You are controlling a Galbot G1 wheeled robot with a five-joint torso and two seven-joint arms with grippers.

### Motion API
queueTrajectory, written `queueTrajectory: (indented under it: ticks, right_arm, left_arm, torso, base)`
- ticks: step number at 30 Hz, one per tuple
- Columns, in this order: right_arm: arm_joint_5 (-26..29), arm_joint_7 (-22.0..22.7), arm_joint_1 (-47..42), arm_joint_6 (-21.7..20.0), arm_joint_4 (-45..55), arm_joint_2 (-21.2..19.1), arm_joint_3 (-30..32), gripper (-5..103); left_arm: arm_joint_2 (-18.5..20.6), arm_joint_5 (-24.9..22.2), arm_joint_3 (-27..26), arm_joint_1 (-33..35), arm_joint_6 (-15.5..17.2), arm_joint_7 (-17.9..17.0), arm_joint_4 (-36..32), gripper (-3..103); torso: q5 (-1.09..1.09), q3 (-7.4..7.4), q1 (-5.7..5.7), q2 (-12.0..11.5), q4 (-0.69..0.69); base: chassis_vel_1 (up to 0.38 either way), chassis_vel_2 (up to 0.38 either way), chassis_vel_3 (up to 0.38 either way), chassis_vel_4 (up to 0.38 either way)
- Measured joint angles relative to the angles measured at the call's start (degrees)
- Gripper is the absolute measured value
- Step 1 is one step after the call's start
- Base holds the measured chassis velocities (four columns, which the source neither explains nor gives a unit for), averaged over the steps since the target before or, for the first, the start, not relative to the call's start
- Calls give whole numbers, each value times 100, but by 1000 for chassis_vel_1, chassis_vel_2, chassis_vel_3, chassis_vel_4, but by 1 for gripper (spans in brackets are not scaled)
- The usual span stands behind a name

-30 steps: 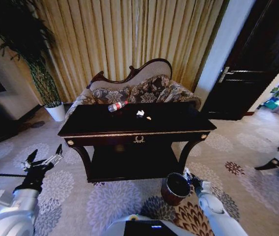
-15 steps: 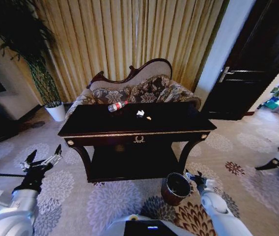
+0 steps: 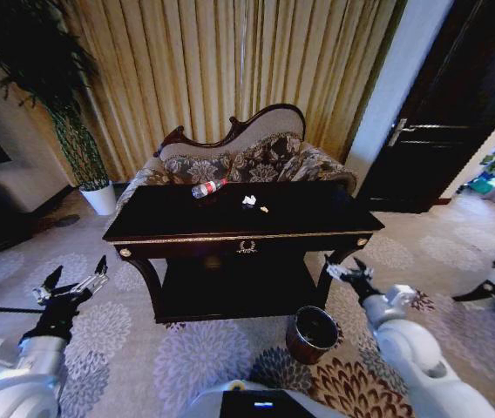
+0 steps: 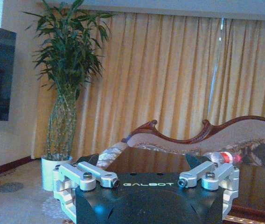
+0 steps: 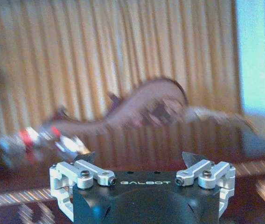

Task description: Move to the front of the table and place the trash on the table into the trash bin.

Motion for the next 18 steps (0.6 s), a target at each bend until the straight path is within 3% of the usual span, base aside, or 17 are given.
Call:
queueTrajectory:
  ticks: [8,18]
  right_arm:
    - [-9,47,-119,-55,581,-7,143,100]
    - [-493,-130,-134,-183,278,37,89,100]
  left_arm:
    - [54,22,-164,-12,-69,-74,0,100]
    - [296,-42,-493,-220,338,-241,0,100]
  torso:
    - [2,0,0,0,-1]
    - [3,0,0,0,-1]
  base:
    - [0,0,0,0]
    - [0,0,0,0]
